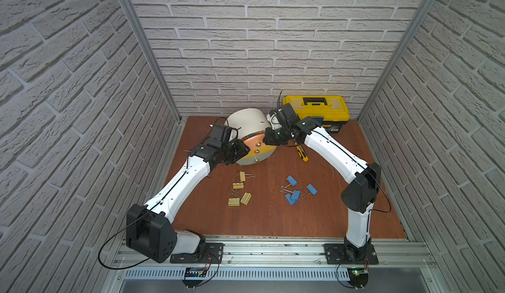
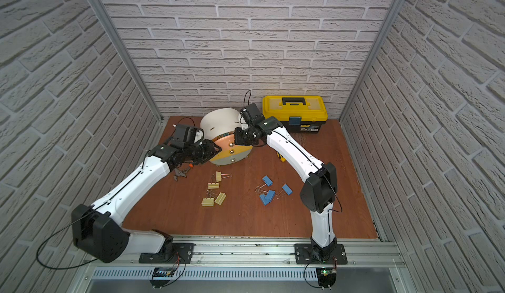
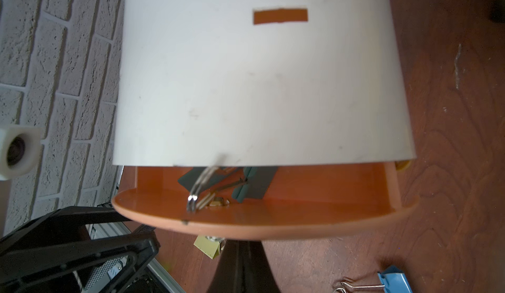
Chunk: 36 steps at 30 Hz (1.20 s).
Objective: Put the binder clips in the drawer according to color
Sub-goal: Close the drawer in the storage box.
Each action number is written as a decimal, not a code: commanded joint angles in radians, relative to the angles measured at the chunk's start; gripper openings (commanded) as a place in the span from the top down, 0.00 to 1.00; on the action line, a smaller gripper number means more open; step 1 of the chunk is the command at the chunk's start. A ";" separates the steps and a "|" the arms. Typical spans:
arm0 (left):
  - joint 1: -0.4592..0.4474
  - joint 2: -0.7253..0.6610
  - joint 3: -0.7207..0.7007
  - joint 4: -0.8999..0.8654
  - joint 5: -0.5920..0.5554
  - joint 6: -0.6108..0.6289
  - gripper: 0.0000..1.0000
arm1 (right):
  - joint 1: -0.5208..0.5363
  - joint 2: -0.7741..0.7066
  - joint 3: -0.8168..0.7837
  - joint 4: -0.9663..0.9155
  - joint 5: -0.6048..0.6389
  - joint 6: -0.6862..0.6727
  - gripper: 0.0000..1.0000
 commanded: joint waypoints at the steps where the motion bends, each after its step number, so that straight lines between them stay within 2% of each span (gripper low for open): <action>1: 0.009 0.013 0.033 0.036 0.017 0.019 0.52 | -0.008 -0.001 0.033 0.042 -0.011 0.017 0.98; 10: 0.008 0.015 0.038 0.039 0.015 0.018 0.51 | -0.023 -0.004 0.015 0.028 -0.019 0.002 0.98; 18: 0.009 0.025 0.052 0.044 0.019 0.018 0.51 | -0.072 -0.079 -0.074 0.077 -0.036 0.024 0.98; 36: 0.014 0.108 0.162 0.021 0.069 0.059 0.49 | -0.085 -0.033 0.007 0.076 -0.055 0.053 0.98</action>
